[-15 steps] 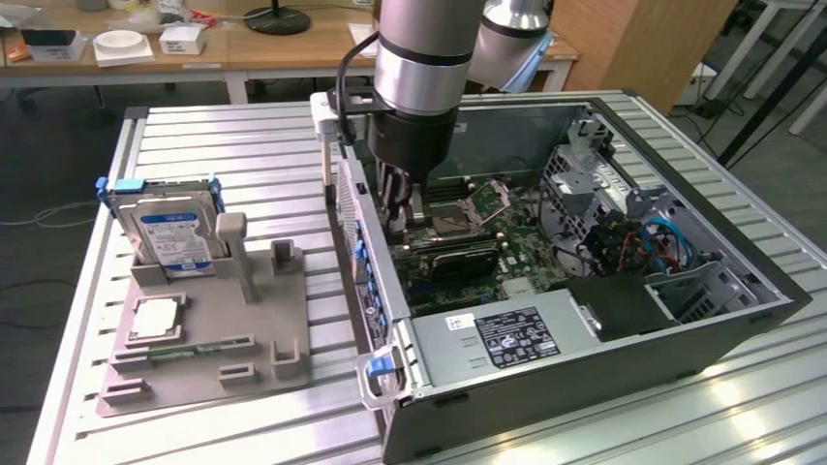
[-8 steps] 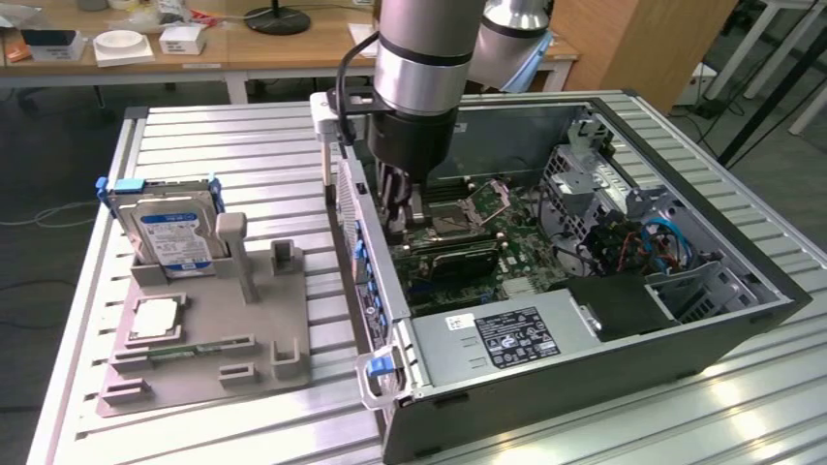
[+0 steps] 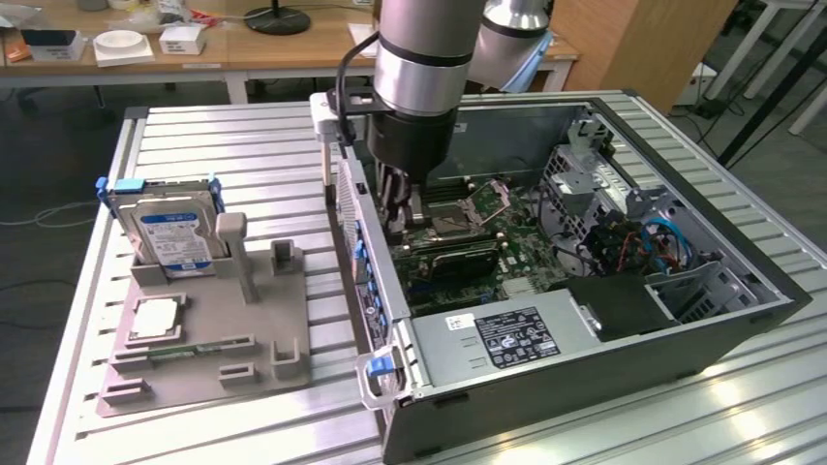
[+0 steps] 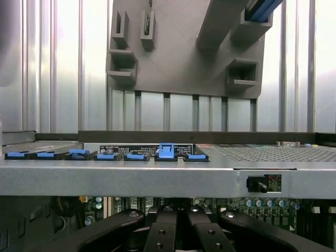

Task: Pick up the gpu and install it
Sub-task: 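Press down on the gpu until it lock into place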

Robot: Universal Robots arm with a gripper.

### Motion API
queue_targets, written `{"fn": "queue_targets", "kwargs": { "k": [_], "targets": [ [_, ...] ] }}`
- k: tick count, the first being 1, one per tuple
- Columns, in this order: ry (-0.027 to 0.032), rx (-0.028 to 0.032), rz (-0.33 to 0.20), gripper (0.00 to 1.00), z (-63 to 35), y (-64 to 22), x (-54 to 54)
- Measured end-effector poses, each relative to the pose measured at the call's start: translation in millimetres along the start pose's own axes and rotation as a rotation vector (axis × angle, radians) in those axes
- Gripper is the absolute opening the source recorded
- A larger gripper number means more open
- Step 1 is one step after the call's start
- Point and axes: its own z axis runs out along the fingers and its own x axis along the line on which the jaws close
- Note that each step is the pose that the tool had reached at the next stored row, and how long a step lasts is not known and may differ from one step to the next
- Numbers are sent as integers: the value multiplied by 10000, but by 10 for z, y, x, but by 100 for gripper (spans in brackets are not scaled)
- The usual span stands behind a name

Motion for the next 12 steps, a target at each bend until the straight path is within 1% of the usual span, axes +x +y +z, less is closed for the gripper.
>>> {"fn": "queue_targets", "kwargs": {
  "k": [6,12],
  "targets": [
    [-9,5,-9,11,18,-101,-2],
    [-11,3,-34,11,55,-264,-5]
  ]
}}
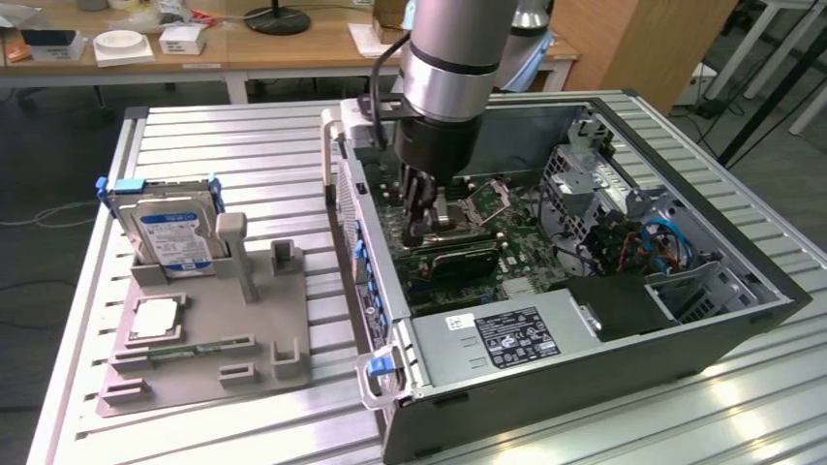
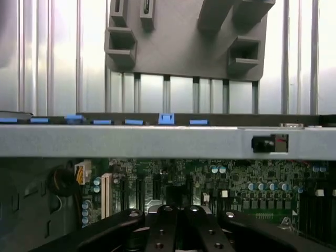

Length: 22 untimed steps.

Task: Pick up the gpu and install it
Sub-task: 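Press down on the gpu until it lock into place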

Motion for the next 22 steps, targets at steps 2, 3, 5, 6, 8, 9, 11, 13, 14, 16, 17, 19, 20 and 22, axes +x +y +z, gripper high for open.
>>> {"fn": "queue_targets", "kwargs": {
  "k": [2,3,5,6,8,9,11,13,14,16,17,19,20,22],
  "targets": [
    [2,1,-19,11,13,-53,-1],
    [1,2,-29,11,20,-74,-2],
    [1,12,-55,11,34,-112,-3],
    [3,17,-70,11,41,-131,-4],
    [3,29,-100,11,57,-170,-6],
    [5,32,-115,11,65,-190,-7],
    [8,37,-144,11,84,-231,-10],
    [9,43,-173,11,102,-269,-13],
    [10,46,-191,11,110,-289,-14],
    [11,51,-227,11,124,-329,-16],
    [15,52,-242,11,128,-352,-16],
    [15,53,-283,11,134,-395,-17],
    [17,54,-313,11,136,-415,-17],
    [19,55,-373,11,140,-456,-17]
  ]
}}
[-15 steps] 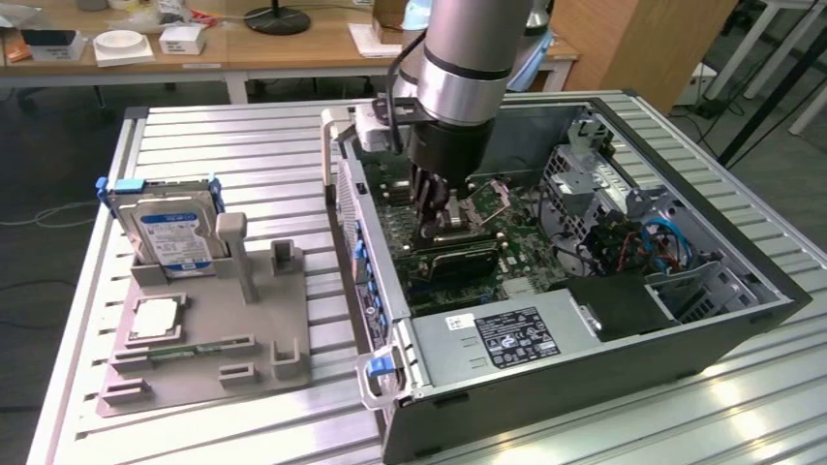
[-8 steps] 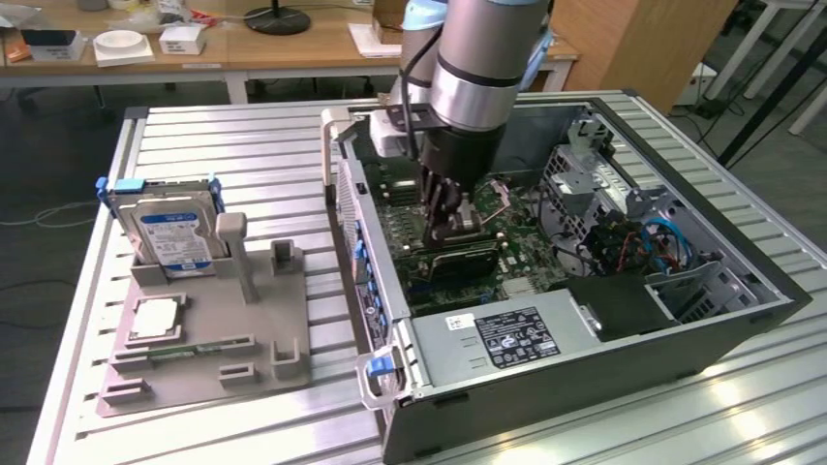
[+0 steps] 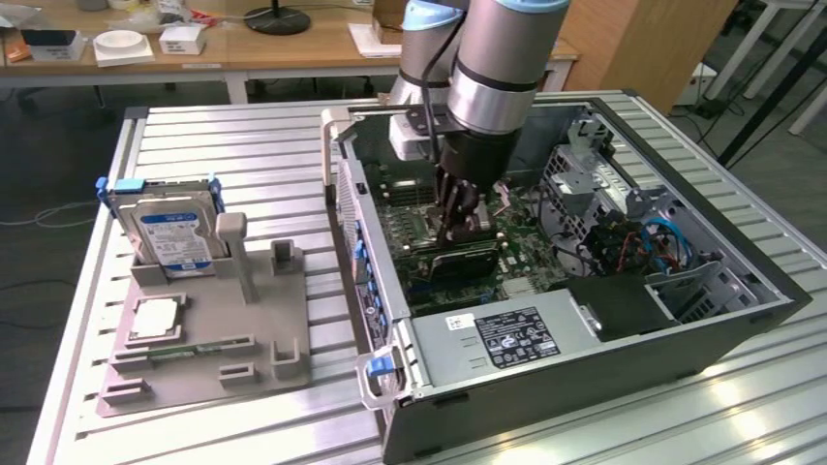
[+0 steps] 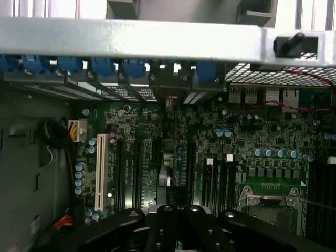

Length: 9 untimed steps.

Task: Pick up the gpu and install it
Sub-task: 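Press down on the gpu until it lock into place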

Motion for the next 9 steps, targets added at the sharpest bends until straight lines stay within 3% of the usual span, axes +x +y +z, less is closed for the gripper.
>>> {"fn": "queue_targets", "kwargs": {
  "k": [9],
  "targets": [
    [-2,2,-27,11,21,-25,38]
  ]
}}
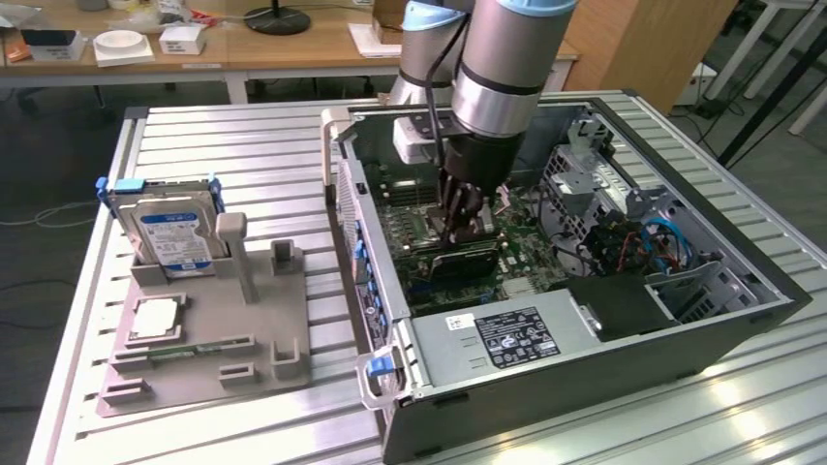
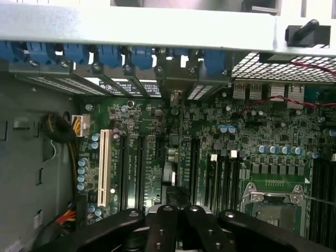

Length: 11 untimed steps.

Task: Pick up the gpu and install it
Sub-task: 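Press down on the gpu until it lock into place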

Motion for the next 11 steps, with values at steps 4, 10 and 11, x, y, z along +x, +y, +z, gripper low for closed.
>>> {"fn": "queue_targets", "kwargs": {
  "k": [4,10,11],
  "targets": [
    [3,-2,2,11,68,-3,0],
    [24,-1,1,11,99,-5,-1],
    [27,-2,2,11,101,-5,0]
  ]
}}
